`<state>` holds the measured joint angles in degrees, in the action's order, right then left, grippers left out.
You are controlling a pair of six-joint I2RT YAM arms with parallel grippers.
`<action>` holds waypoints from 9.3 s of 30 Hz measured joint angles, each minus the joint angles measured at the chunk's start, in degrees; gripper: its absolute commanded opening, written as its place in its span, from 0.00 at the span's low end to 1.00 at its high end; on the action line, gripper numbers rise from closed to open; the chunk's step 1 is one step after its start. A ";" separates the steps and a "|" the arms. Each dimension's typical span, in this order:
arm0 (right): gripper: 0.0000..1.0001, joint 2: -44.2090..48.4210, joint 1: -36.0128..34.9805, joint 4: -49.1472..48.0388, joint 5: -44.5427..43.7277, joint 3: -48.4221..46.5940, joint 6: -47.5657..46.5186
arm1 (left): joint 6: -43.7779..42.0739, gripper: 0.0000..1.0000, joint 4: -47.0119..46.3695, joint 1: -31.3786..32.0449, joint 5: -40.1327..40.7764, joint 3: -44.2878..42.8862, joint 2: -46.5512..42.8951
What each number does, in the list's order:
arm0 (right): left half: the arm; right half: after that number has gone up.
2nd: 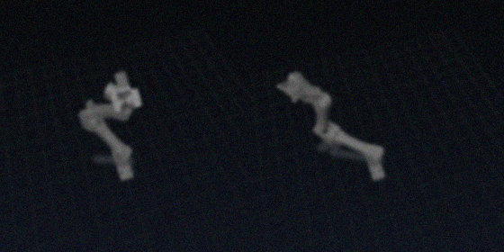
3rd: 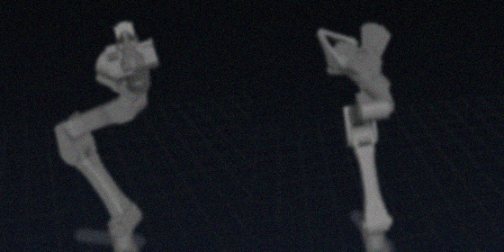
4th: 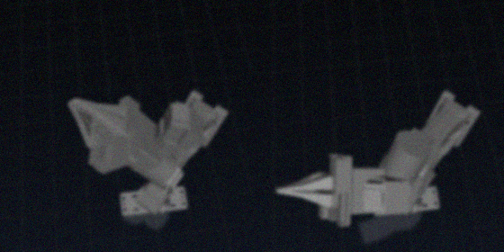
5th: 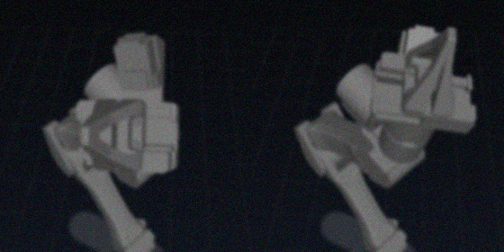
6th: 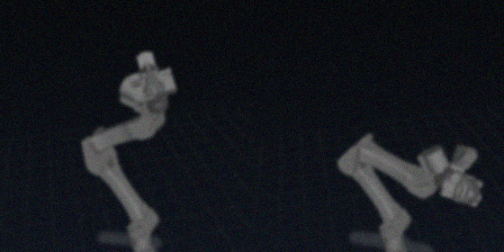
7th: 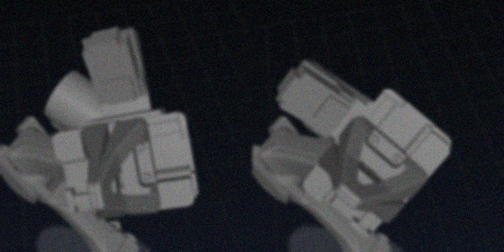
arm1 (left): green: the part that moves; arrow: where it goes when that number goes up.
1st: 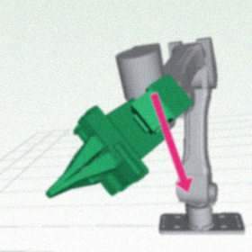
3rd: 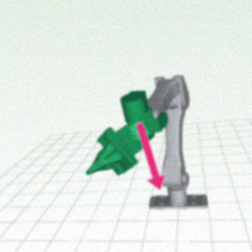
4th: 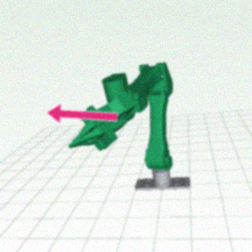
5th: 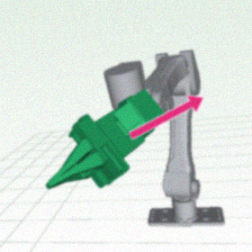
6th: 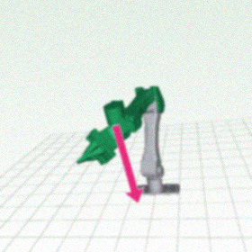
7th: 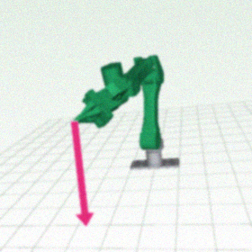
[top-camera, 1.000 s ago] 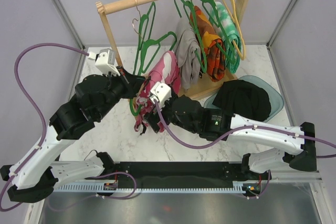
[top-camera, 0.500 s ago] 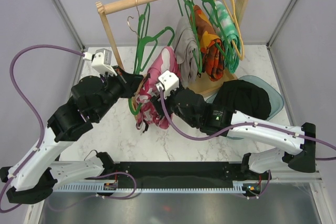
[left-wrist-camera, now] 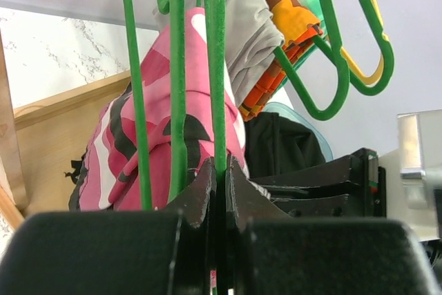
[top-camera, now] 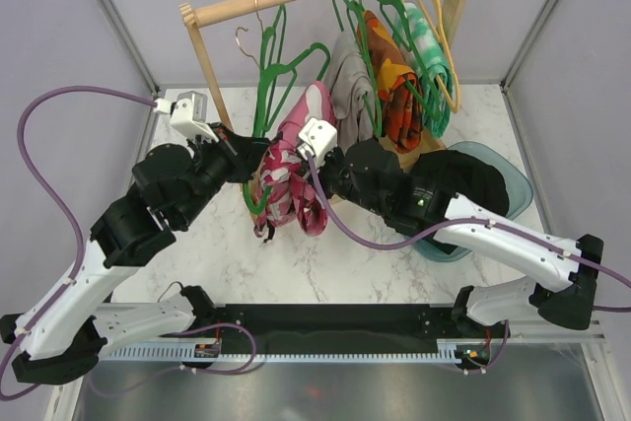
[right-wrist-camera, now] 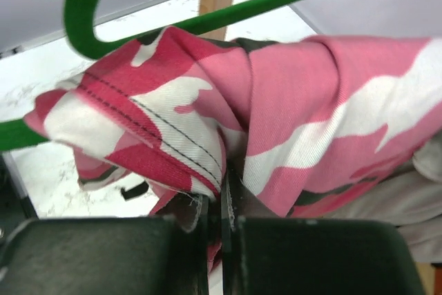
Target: Remove the trousers from the hanger
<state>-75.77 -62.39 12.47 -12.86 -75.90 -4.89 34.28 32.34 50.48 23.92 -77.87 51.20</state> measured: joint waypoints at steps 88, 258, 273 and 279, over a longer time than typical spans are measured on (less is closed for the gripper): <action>0.00 27.58 35.67 16.28 7.76 -34.58 -10.78 | -4.59 0.02 -5.86 0.22 0.92 3.04 1.25; 0.97 37.59 81.70 16.96 24.94 28.94 9.20 | -18.34 0.02 -3.69 0.22 5.51 -8.81 9.27; 0.98 45.81 81.74 18.93 33.18 28.94 4.55 | -22.60 0.02 -3.54 -1.05 12.68 -18.49 22.99; 0.98 45.90 81.74 18.93 33.66 29.38 4.42 | -22.56 0.02 -2.71 -4.11 11.67 -17.59 23.50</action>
<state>-29.87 19.35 31.40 20.80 -46.52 -0.47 11.73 29.63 46.37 35.59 -95.46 74.70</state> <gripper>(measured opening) 0.982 0.061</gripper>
